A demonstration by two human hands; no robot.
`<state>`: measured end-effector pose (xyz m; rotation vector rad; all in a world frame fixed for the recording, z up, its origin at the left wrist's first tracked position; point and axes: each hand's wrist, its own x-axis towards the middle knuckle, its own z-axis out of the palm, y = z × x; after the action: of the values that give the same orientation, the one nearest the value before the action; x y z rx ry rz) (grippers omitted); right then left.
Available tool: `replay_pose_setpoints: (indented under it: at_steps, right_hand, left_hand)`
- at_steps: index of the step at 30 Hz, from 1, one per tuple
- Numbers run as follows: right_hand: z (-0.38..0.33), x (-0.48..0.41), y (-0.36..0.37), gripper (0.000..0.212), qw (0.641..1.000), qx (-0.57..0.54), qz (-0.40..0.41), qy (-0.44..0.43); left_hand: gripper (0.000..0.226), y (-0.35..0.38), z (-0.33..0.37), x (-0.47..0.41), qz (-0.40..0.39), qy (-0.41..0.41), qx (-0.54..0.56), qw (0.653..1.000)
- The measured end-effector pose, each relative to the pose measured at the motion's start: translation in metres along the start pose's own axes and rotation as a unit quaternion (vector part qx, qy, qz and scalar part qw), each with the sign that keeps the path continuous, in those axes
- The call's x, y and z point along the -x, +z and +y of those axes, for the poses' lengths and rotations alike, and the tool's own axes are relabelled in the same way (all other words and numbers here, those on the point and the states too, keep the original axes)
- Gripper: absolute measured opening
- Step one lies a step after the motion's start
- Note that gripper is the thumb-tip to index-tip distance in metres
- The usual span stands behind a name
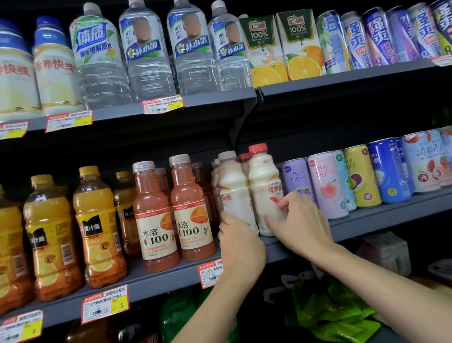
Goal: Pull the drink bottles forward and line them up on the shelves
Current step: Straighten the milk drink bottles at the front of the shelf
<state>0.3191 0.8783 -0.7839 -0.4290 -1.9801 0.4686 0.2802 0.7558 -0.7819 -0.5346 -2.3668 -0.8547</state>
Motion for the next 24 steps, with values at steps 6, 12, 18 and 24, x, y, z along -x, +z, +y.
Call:
replay_pose_setpoints:
  at_steps: [6, 12, 18, 24]
  right_hand:
    - [0.001, 0.002, 0.013, 0.073, 0.999, -0.003, -0.004, 0.043]
    - [0.013, 0.001, 0.014, 0.065, 0.999, -0.03, -0.01, 0.039]
    - [0.018, 0.006, 0.016, 0.055, 1.0, -0.002, 0.011, 0.017]
    - [0.017, 0.008, 0.017, 0.074, 0.998, -0.044, 0.015, 0.043]
  left_hand:
    - [0.038, 0.002, -0.005, 0.011, 0.047, 0.051, -0.041, 0.997]
    - [0.044, 0.002, -0.006, 0.014, 0.045, 0.055, -0.007, 0.997]
    - [0.038, 0.003, 0.001, 0.012, 0.045, 0.027, 0.025, 0.998]
    - [0.05, 0.006, 0.002, 0.014, 0.093, 0.02, -0.009, 0.995]
